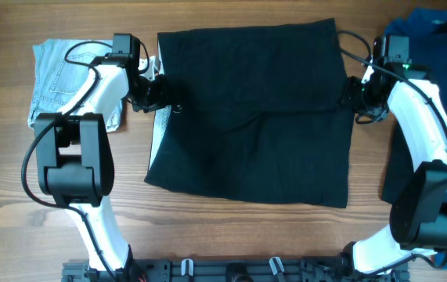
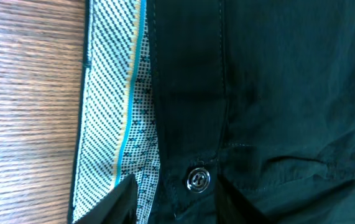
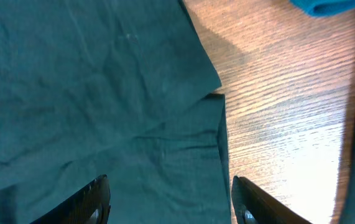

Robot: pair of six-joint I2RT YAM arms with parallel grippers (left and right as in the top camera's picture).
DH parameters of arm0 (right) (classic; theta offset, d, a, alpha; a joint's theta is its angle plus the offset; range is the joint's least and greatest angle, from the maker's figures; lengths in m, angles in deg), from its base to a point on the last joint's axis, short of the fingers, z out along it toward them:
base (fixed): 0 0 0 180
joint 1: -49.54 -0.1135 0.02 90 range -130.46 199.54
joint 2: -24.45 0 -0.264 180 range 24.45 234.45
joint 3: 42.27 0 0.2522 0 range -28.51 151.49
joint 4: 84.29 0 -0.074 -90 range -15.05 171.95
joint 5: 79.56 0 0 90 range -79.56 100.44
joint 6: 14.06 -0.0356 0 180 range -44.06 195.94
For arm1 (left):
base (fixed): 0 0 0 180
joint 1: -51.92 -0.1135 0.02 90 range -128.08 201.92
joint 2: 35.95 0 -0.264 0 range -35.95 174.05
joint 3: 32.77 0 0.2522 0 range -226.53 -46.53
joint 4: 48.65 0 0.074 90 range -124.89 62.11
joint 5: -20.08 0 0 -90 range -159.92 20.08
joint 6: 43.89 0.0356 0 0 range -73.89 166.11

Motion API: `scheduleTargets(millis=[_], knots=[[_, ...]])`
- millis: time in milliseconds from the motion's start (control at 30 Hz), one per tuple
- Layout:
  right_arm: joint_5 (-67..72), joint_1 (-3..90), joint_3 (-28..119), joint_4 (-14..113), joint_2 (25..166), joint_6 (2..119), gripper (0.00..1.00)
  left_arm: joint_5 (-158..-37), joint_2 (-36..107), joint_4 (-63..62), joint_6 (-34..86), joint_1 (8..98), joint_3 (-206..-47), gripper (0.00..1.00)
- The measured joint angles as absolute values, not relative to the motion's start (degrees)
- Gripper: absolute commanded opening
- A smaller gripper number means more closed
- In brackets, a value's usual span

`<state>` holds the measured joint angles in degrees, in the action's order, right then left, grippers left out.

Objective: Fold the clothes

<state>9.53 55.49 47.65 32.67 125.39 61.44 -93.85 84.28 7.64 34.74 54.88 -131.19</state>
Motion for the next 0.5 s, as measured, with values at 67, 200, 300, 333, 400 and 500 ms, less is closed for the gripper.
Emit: scheduleTargets(millis=[67,200,300,333,400,500], knots=[[9.69,55.49,45.44,35.41,125.39,61.24,0.69,-93.87,84.28,6.96,34.82,54.88,-130.84,0.46],[10.10,55.49,41.97,39.12,125.48,61.05,0.72,-93.89,84.28,5.10,34.87,54.97,-128.35,0.47],[11.78,55.49,41.49,40.04,125.48,61.05,0.72,-94.04,84.21,4.51,34.84,55.16,-127.89,0.44],[12.75,55.49,41.23,40.74,125.48,61.05,0.73,-94.04,84.21,4.20,34.63,55.32,-127.85,0.44],[14.12,55.49,39.78,43.58,125.48,61.05,0.73,-94.07,84.21,3.75,34.28,55.71,-127.78,0.46],[15.04,55.49,36.57,47.99,125.48,61.05,0.74,-94.17,84.21,3.42,33.99,56.41,-127.76,0.45]])
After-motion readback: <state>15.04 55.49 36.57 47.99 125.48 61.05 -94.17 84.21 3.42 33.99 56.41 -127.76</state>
